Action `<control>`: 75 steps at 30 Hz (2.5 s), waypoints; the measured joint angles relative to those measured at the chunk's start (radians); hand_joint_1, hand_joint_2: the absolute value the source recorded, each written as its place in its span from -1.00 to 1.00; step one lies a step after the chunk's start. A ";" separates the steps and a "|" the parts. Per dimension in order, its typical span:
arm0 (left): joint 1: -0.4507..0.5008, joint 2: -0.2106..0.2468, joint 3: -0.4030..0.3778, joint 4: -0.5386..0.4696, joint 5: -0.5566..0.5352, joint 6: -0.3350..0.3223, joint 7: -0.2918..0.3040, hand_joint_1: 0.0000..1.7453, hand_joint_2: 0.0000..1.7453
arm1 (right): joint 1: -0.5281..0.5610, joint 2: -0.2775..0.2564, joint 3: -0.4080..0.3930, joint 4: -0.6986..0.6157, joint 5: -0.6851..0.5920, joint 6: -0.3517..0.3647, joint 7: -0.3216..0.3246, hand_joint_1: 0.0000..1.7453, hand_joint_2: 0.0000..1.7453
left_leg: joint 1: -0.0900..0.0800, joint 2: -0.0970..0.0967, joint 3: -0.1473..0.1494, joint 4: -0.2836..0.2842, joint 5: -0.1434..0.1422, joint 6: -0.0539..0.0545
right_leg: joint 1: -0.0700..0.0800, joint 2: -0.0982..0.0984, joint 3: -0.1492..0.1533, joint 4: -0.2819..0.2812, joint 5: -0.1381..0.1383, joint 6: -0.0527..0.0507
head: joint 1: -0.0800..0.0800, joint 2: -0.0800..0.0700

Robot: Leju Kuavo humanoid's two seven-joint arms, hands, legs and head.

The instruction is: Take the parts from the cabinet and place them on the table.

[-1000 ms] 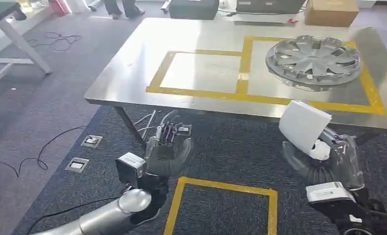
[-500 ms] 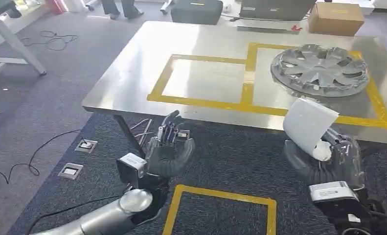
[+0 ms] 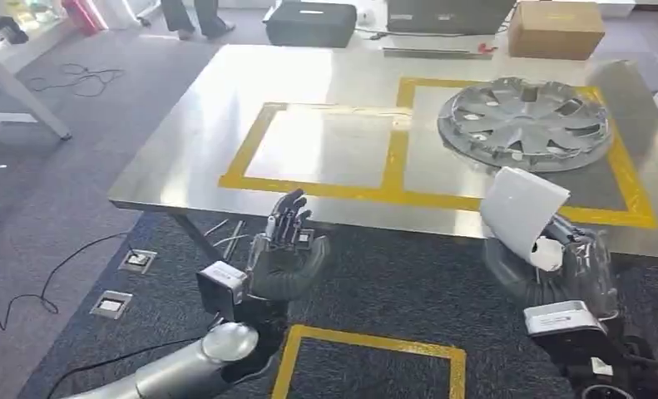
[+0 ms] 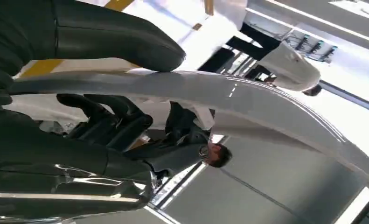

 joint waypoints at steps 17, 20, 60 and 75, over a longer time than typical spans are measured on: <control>0.008 -0.002 0.000 0.001 -0.012 0.017 -0.001 -1.00 1.00 | -0.018 0.004 0.002 0.013 -0.011 0.038 0.003 1.00 1.00 | -0.004 -0.004 0.098 -0.291 0.146 0.055 | 0.004 0.004 -0.119 0.322 -0.200 0.053 | 0.008 0.000; 0.011 -0.002 0.000 0.001 -0.017 0.023 0.000 -1.00 1.00 | -0.022 0.004 0.002 0.018 -0.014 0.047 0.003 1.00 1.00 | -0.004 -0.009 0.146 -0.291 0.113 0.049 | -0.002 0.003 -0.098 0.171 -0.096 0.055 | 0.010 0.000; 0.003 -0.003 0.002 -0.173 -0.273 0.138 -0.051 -1.00 1.00 | -0.219 0.124 0.062 0.331 -0.122 0.156 -0.060 1.00 1.00 | -0.008 -0.012 0.088 -0.292 0.153 0.036 | -0.003 0.006 -0.025 0.011 0.004 0.049 | 0.004 0.000; 0.013 -0.003 0.008 -0.229 -0.280 0.138 -0.054 -1.00 1.00 | -0.229 0.162 0.088 0.380 -0.164 0.151 -0.100 1.00 1.00 | -0.005 -0.012 0.091 -0.301 0.155 0.012 | 0.001 0.005 -0.023 0.008 0.003 0.035 | 0.004 0.000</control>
